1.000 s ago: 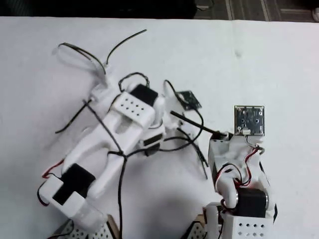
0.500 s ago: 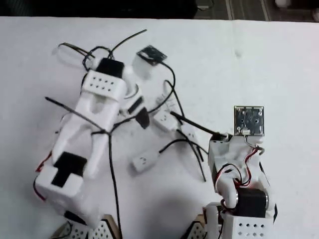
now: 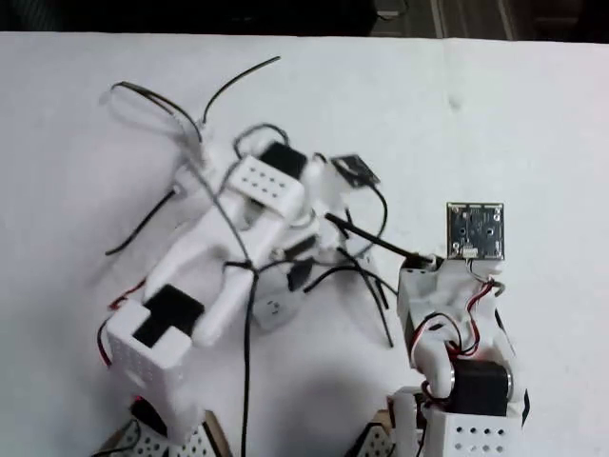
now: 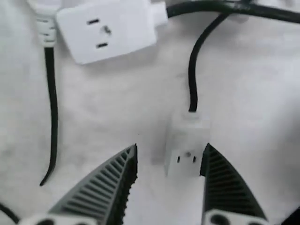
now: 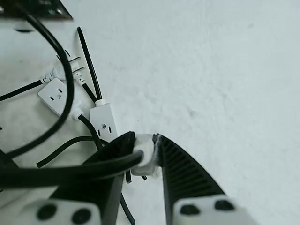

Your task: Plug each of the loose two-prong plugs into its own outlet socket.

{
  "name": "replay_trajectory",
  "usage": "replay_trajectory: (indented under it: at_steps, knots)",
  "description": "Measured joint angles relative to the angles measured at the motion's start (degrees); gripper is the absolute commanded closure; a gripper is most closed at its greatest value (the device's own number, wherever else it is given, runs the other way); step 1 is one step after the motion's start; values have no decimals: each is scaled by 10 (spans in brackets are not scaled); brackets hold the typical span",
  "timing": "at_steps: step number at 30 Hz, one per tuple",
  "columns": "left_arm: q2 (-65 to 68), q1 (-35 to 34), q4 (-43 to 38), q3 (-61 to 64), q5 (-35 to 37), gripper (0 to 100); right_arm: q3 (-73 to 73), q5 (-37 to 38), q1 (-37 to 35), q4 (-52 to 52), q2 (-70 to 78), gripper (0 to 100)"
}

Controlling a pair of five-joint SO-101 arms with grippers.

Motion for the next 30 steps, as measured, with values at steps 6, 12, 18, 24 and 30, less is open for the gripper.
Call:
replay_trajectory:
  at_steps: [6,12,18,24,30]
  knots:
    - [0,47,-139,106,6,781,0,0,0,0,0,981]
    - [0,82,-178,145,6,897,0,0,0,0,0,981]
    - [0,83,-179,147,5,980,0,0,0,0,0,981]
    - [-84,74,-139,147,6,978,0,0,0,0,0,981]
    - [-265,19,-138,147,6,978,0,0,0,0,0,981]
